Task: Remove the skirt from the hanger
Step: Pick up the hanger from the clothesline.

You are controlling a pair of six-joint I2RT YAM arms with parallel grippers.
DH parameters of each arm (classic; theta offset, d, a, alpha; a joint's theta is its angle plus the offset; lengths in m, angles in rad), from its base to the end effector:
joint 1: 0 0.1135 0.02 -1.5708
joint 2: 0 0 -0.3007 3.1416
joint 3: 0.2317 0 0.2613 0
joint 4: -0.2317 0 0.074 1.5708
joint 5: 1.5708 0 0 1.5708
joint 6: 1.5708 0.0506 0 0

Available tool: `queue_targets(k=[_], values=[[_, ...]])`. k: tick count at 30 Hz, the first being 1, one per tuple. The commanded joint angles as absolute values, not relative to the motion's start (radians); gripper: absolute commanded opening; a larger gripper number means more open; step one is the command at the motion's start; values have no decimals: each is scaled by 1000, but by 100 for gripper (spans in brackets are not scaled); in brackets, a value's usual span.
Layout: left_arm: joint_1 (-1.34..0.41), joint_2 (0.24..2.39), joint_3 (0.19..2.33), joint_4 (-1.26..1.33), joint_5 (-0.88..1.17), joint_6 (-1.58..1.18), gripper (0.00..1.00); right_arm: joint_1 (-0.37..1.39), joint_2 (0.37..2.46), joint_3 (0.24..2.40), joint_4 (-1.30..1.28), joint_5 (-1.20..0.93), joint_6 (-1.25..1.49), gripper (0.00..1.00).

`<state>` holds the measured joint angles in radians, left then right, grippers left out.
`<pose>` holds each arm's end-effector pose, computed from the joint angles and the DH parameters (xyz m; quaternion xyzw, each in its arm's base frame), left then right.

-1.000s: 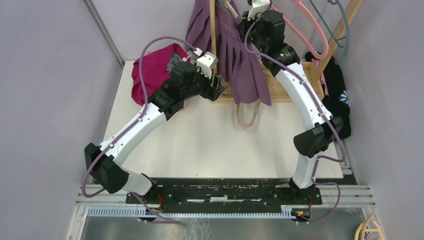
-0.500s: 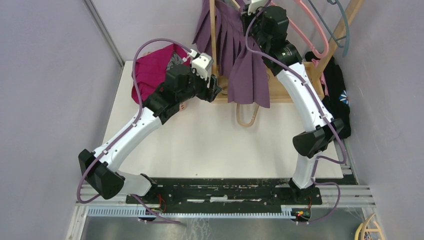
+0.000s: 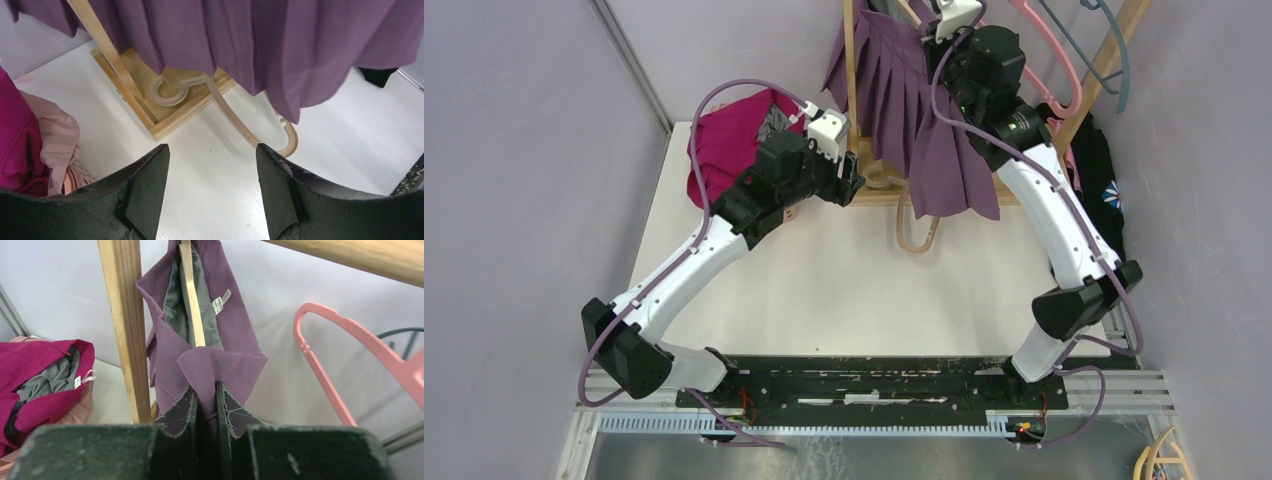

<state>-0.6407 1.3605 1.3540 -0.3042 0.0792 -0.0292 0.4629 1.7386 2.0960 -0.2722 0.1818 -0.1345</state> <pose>0.2625 -0.2007 0.4279 0.2653 0.7629 -0.2237 0.5455 0.3716 0.1753 0.5657 -0.1343 0.6634 0.0593 0.7337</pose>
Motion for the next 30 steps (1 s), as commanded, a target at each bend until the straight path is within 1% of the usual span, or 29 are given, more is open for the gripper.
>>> queue_targets(k=[1, 7, 13, 16, 19, 23, 27, 30], values=[[-638, 1333, 1351, -277, 76, 28, 71, 465, 1537, 2020, 20, 205, -143, 1], [-638, 1328, 1343, -296, 83, 30, 71, 465, 1453, 1916, -7, 205, -145, 1], [-638, 1292, 1385, -339, 37, 99, 72, 464, 1340, 1770, -72, 201, -131, 1], [-638, 1251, 1396, -334, 8, 133, 76, 465, 1272, 1675, -103, 199, -92, 1], [-638, 1215, 1416, -327, -14, 171, 81, 464, 1208, 1627, -152, 182, -80, 1], [-638, 1196, 1451, -344, -37, 257, 91, 463, 1134, 1654, -264, 127, -89, 1], [-637, 1174, 1455, -311, -68, 365, 100, 464, 1065, 1682, -392, 56, -29, 1], [-623, 1156, 1446, -233, -44, 437, 99, 464, 1020, 1720, -498, -15, 15, 1]])
